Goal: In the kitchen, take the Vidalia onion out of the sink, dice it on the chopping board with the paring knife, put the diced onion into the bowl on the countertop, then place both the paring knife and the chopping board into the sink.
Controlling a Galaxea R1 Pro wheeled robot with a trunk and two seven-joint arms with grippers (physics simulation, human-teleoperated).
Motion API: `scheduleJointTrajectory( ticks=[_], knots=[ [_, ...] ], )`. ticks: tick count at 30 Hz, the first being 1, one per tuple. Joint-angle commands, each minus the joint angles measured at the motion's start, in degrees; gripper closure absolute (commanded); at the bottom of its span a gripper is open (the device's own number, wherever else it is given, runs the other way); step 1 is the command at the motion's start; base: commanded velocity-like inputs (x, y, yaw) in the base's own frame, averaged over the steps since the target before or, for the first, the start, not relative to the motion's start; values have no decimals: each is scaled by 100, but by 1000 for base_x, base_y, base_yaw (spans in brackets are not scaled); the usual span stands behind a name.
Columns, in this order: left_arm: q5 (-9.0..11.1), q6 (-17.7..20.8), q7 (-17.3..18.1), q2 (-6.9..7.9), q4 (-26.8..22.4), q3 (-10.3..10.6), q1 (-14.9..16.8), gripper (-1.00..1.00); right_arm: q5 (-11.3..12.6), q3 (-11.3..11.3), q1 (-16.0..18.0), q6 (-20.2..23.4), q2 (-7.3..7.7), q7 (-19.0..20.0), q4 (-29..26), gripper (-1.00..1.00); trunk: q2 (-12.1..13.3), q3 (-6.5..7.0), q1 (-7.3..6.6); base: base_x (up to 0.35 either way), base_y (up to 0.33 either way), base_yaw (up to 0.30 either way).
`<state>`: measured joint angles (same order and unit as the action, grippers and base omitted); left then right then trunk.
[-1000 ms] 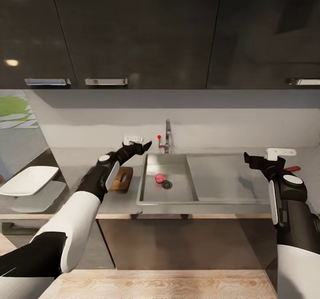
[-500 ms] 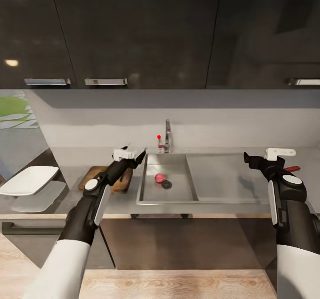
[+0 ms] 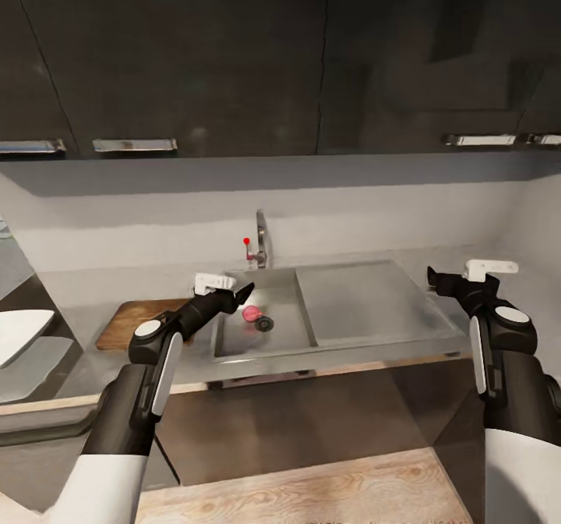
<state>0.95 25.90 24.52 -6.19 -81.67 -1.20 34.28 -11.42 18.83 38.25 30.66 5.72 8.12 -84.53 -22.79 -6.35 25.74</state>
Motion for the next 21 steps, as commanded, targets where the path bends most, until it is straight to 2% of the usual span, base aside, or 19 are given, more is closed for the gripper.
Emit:
scheduleJointTrajectory(
  ticks=[1,11,16,21],
  knots=[
    [11,50,28,-5,-7,-13,3,-100,-62,6,7,27,-1,50,-7,-100,-13,-13,4,0,0,-300],
    [11,55,26,-5,-7,-12,0,-100,-60,0,7,32,-4,50,-10,-100,-13,-13,4,0,-1,-300],
    [11,55,26,-5,-7,-12,0,-100,-54,-2,7,36,-14,50,-8,-100,-13,-13,4,4,-205,-254],
    [10,55,26,-5,-7,-12,0,-100,-53,-2,7,36,-17,50,-4,-100,-13,-13,4,50,-275,-105]
  ],
)
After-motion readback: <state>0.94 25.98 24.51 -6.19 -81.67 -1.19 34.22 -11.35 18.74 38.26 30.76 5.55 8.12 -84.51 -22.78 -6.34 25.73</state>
